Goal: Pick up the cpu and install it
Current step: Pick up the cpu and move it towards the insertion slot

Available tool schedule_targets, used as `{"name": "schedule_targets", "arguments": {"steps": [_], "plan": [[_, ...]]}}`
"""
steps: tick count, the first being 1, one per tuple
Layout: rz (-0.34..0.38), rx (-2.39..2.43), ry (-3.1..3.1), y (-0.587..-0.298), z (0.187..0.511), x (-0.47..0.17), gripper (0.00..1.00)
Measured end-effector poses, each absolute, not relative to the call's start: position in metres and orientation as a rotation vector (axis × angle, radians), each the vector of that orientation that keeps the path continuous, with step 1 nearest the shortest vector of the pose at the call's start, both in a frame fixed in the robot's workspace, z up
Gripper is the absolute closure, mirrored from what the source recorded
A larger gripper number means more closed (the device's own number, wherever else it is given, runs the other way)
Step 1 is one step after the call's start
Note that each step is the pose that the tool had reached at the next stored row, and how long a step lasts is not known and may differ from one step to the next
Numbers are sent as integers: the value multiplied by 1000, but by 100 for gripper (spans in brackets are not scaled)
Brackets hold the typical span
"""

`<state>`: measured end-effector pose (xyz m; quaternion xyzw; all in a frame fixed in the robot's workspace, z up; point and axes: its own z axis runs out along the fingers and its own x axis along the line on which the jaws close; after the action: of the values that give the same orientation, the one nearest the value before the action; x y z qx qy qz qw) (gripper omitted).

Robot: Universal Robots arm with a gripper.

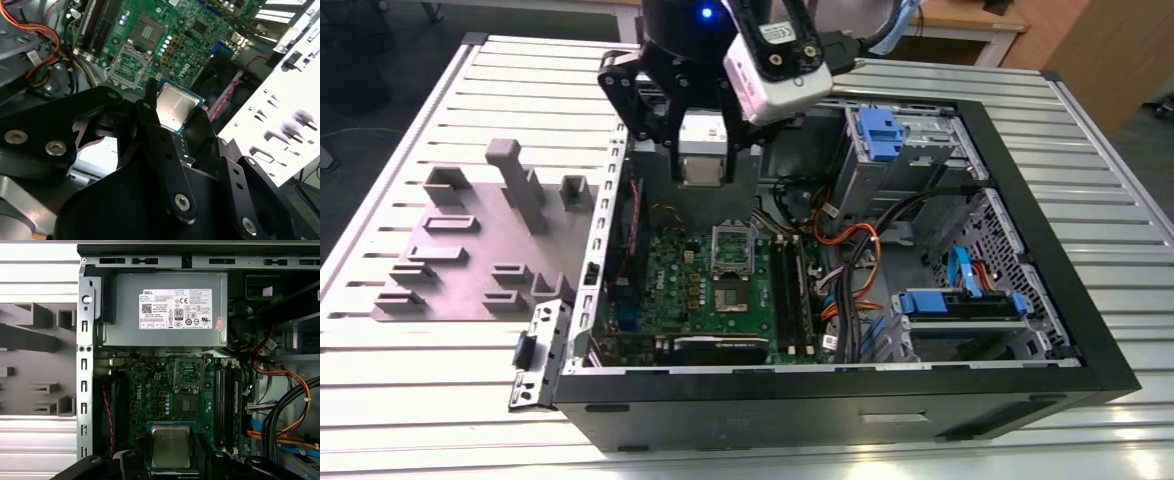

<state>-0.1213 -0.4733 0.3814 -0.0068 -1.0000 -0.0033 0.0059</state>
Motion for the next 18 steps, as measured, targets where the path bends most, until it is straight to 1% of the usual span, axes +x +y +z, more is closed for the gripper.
{"name": "schedule_targets", "arguments": {"steps": [13, 18], "plan": [[-10, -24, -3130, -456, 377, -92, 53], [-11, -26, -3130, -455, 375, -81, 53]]}}
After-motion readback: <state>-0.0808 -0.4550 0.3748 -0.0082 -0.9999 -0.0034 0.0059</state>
